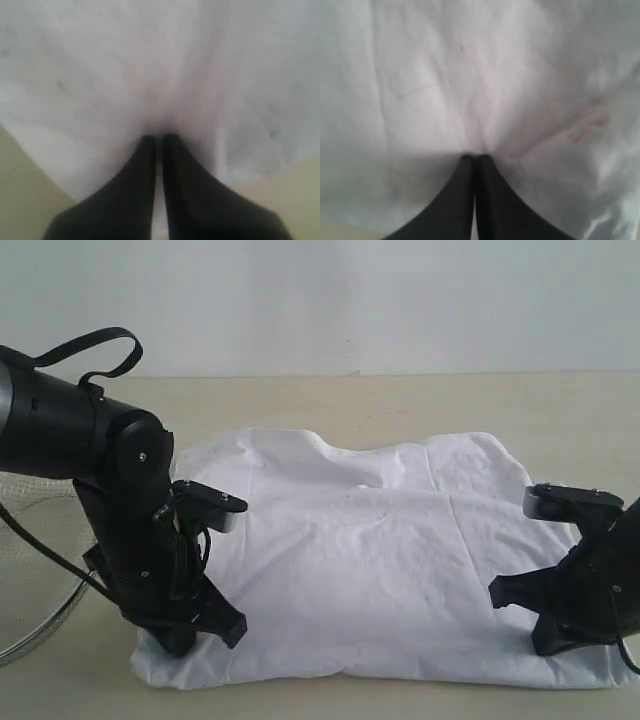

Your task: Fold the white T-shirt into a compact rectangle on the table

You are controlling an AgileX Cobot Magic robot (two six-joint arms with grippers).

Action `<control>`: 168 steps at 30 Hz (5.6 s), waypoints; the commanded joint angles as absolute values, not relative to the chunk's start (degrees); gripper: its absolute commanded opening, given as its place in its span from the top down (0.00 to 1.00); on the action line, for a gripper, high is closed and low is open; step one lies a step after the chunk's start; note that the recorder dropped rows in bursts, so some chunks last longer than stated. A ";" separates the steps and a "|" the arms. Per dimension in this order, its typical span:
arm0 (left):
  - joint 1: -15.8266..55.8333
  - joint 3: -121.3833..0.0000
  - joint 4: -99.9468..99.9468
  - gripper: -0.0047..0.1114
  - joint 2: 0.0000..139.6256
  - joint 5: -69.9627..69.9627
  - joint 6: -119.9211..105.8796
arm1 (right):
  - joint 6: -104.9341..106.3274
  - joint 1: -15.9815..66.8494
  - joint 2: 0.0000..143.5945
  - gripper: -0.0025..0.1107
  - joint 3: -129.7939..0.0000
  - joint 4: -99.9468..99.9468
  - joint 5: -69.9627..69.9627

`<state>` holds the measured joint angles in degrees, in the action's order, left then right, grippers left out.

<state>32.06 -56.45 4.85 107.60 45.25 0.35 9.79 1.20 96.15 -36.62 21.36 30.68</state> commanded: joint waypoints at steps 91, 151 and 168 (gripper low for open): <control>32.54 -58.29 4.21 0.92 98.34 46.23 0.00 | 42.67 -26.21 112.67 0.53 -49.37 46.21 50.69; 32.54 -58.29 -11.98 0.92 77.74 56.33 9.85 | 52.33 15.33 100.09 0.98 -59.20 84.29 44.63; 32.54 -58.29 -11.85 0.92 77.64 57.97 9.83 | 52.24 26.22 107.62 0.98 -65.95 85.39 40.64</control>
<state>32.06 -57.90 -11.77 78.14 57.14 9.35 51.85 25.24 106.72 -64.45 84.45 40.32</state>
